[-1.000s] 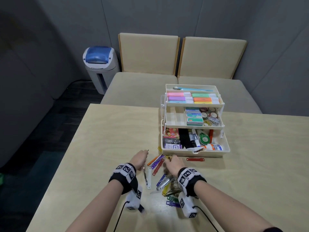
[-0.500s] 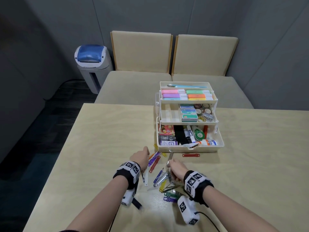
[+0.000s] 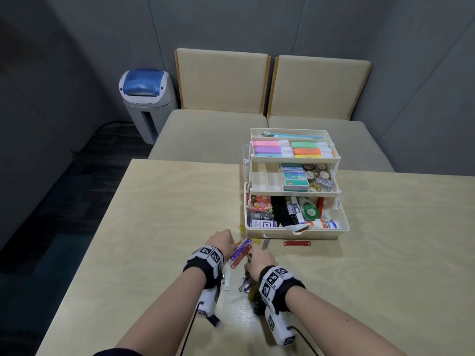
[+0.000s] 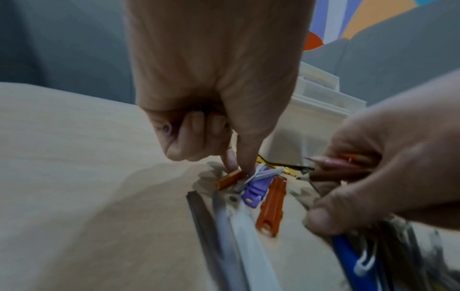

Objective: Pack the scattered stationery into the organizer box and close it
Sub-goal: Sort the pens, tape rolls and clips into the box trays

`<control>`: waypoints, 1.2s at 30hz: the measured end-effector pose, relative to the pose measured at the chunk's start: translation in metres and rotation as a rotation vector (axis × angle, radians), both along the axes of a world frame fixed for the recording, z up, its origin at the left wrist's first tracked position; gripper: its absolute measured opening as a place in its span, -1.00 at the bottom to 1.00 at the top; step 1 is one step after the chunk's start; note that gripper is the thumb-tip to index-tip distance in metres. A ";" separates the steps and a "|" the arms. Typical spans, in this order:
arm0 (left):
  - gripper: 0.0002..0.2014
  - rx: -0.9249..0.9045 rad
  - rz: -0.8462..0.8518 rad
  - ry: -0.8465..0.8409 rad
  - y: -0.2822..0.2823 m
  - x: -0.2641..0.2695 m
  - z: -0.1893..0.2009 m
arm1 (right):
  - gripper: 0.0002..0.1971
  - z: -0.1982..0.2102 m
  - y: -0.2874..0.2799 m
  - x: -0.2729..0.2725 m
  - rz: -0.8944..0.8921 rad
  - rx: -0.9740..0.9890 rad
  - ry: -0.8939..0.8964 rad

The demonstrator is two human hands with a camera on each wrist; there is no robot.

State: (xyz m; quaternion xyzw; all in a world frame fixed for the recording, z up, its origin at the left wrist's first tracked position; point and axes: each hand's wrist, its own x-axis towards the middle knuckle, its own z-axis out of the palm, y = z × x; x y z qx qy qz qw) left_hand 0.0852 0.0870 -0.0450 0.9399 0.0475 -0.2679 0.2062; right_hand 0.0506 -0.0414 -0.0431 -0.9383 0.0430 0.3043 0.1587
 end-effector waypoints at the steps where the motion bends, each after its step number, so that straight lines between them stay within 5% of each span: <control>1: -0.77 -0.023 0.021 0.016 -0.001 0.001 0.002 | -0.77 0.001 0.001 0.002 0.010 -0.005 0.002; 6: -0.76 0.019 -0.004 0.037 -0.004 0.003 0.002 | -0.77 0.000 -0.007 0.007 -0.094 0.181 -0.003; 18: -0.79 0.096 -0.119 -0.058 -0.002 -0.012 -0.004 | -0.70 0.015 -0.066 0.002 -0.855 0.865 0.245; 29: -0.80 -0.281 0.202 -0.060 0.004 -0.025 0.022 | -0.75 0.024 -0.115 -0.004 -1.032 1.069 0.266; 34: -0.72 -0.563 0.336 0.079 -0.006 -0.033 0.027 | -0.78 0.024 -0.129 -0.013 -0.947 1.013 0.205; 36: -0.72 -0.650 0.400 0.117 -0.008 -0.037 0.028 | -0.83 0.025 -0.133 -0.021 -0.771 0.879 0.204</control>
